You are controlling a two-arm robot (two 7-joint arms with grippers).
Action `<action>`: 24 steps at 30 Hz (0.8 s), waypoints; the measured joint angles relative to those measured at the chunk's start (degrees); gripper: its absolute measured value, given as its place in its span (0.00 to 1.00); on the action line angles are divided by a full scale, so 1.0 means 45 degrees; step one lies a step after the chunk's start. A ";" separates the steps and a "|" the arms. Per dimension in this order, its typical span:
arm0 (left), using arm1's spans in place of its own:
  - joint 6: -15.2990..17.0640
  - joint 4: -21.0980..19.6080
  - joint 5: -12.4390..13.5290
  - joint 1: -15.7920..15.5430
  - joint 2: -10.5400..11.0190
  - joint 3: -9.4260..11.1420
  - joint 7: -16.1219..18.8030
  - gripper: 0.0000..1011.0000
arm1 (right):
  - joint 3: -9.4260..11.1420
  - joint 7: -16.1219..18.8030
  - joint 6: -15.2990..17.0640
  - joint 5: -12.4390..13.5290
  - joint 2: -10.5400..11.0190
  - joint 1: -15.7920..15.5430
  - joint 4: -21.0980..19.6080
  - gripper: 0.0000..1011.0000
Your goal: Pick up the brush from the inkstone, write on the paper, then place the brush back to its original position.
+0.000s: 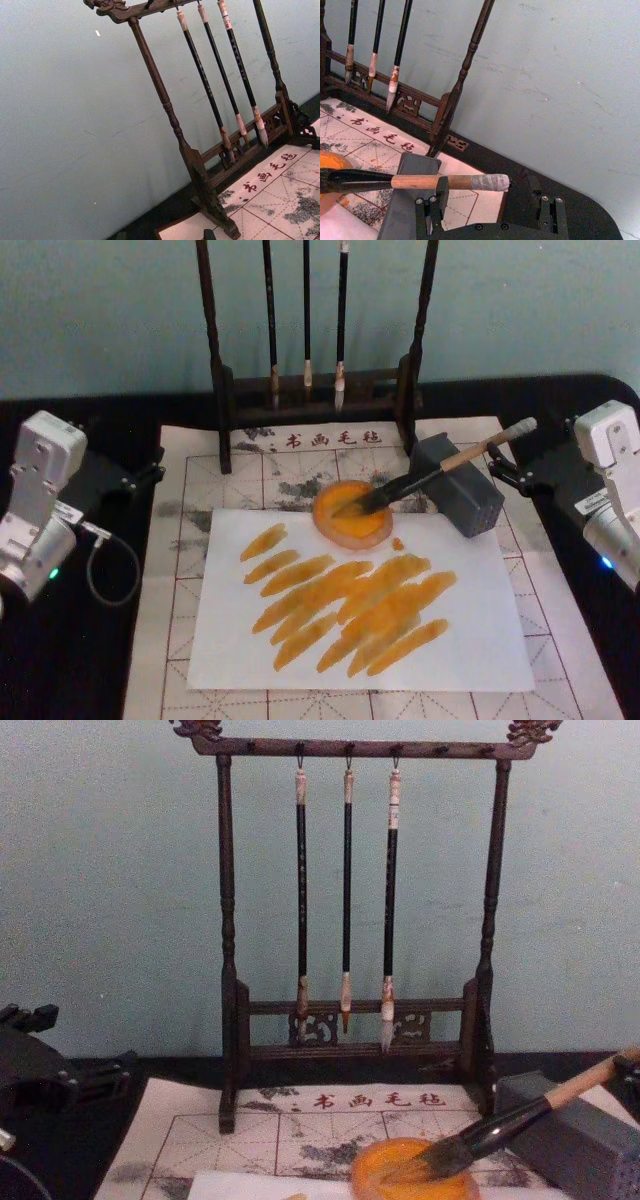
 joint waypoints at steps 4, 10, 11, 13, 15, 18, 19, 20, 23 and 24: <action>0.0000 -0.0001 -0.0001 0.0001 0.0000 0.0000 0.0000 0.99 | 0.0000 0.0000 0.0000 0.0001 0.0000 0.0000 0.0000 0.99; 0.0000 -0.0001 -0.0001 0.0000 0.0000 0.0000 0.0000 0.99 | 0.0000 0.0000 0.0000 0.0000 0.0000 0.0000 0.0001 0.99; 0.0000 -0.0001 -0.0001 0.0000 0.0000 0.0000 0.0000 0.99 | 0.0000 0.0000 0.0000 0.0001 0.0000 0.0000 0.0000 0.99; 0.0000 0.0000 -0.0001 0.0000 0.0000 0.0000 0.0000 0.99 | 0.0000 0.0000 0.0000 0.0000 0.0000 0.0000 0.0000 0.99; 0.0000 0.0000 -0.0001 0.0001 0.0000 0.0000 0.0000 0.99 | 0.0000 0.0000 0.0000 0.0000 0.0000 0.0000 0.0000 0.99; 0.0000 -0.0001 -0.0001 0.0001 0.0000 0.0000 0.0000 0.99 | 0.0000 0.0000 0.0000 0.0001 0.0000 0.0000 0.0000 0.99; 0.0000 0.0000 -0.0001 0.0000 0.0000 0.0001 0.0000 0.99 | 0.0000 0.0000 0.0000 0.0000 0.0000 0.0000 0.0000 0.99; 0.0000 0.0000 -0.0001 0.0000 0.0000 0.0000 0.0000 0.99 | 0.0000 0.0000 0.0000 0.0000 0.0000 0.0000 0.0000 0.99; 0.0000 0.0000 0.0000 0.0000 0.0000 0.0000 0.0000 0.99 | 0.0000 0.0000 0.0000 0.0000 0.0000 0.0000 0.0000 0.99; 0.0000 0.0000 -0.0001 0.0000 0.0000 0.0000 0.0000 0.99 | 0.0000 0.0000 0.0000 0.0000 0.0000 0.0000 0.0000 0.99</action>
